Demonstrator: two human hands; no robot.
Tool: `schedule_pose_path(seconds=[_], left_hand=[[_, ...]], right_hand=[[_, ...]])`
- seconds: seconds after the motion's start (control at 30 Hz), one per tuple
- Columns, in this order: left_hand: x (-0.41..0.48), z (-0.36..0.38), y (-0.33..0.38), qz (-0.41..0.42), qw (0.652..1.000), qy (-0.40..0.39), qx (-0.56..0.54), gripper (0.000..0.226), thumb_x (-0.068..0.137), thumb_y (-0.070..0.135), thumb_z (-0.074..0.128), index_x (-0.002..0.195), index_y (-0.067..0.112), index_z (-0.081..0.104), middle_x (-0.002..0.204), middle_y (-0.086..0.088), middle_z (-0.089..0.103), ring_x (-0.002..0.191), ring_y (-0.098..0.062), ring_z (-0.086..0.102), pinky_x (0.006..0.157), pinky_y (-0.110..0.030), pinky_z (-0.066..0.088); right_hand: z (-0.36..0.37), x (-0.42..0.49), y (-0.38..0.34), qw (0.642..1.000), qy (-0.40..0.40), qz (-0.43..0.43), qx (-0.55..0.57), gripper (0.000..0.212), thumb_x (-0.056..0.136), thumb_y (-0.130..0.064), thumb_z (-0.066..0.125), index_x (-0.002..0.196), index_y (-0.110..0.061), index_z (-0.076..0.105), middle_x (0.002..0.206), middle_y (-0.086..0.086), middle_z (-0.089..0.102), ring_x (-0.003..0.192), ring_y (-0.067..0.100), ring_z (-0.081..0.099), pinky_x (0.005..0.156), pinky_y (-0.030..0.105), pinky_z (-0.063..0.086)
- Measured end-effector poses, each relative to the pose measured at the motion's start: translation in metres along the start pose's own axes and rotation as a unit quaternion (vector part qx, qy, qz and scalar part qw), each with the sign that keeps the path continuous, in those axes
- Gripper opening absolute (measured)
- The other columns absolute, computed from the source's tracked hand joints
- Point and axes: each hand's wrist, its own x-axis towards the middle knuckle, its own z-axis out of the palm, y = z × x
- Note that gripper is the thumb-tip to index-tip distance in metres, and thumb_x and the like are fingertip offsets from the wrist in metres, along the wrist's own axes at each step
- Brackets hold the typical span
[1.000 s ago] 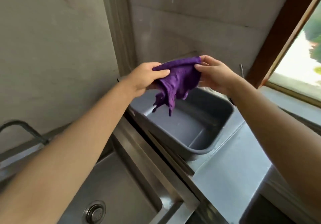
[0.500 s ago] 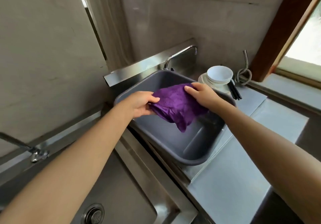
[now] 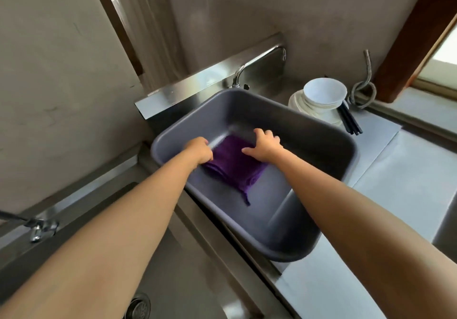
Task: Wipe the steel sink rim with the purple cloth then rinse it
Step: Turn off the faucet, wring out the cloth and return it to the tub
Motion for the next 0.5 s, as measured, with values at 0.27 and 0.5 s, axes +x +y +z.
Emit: schedule_pose_path(seconds=[0.27,0.5], left_hand=[[0.014,0.029,-0.007,0.159,0.926,-0.149,0.310,0.051,0.086,0.022,0.058,0.136,0.022,0.044,0.138,-0.012,0.044,0.122,-0.031,0.047,0.096,-0.036,0.041],[-0.003,0.014,0.004,0.156,0.899,-0.198,0.359,0.049,0.094,0.026,0.049,0.142,0.022,0.037,0.149,-0.003,0.036,0.133,-0.023,0.037,0.105,-0.031,0.031]], right_hand=[[0.047,-0.036,-0.011,0.938,-0.051,-0.177,-0.295,0.063,0.078,-0.033,0.068,0.128,-0.010,0.038,0.131,0.011,0.037,0.120,0.033,0.036,0.088,0.044,0.042],[0.021,-0.036,-0.006,0.917,-0.180,-0.181,-0.306,0.059,0.081,-0.031,0.063,0.134,-0.016,0.041,0.131,0.011,0.040,0.120,0.035,0.039,0.096,0.044,0.044]])
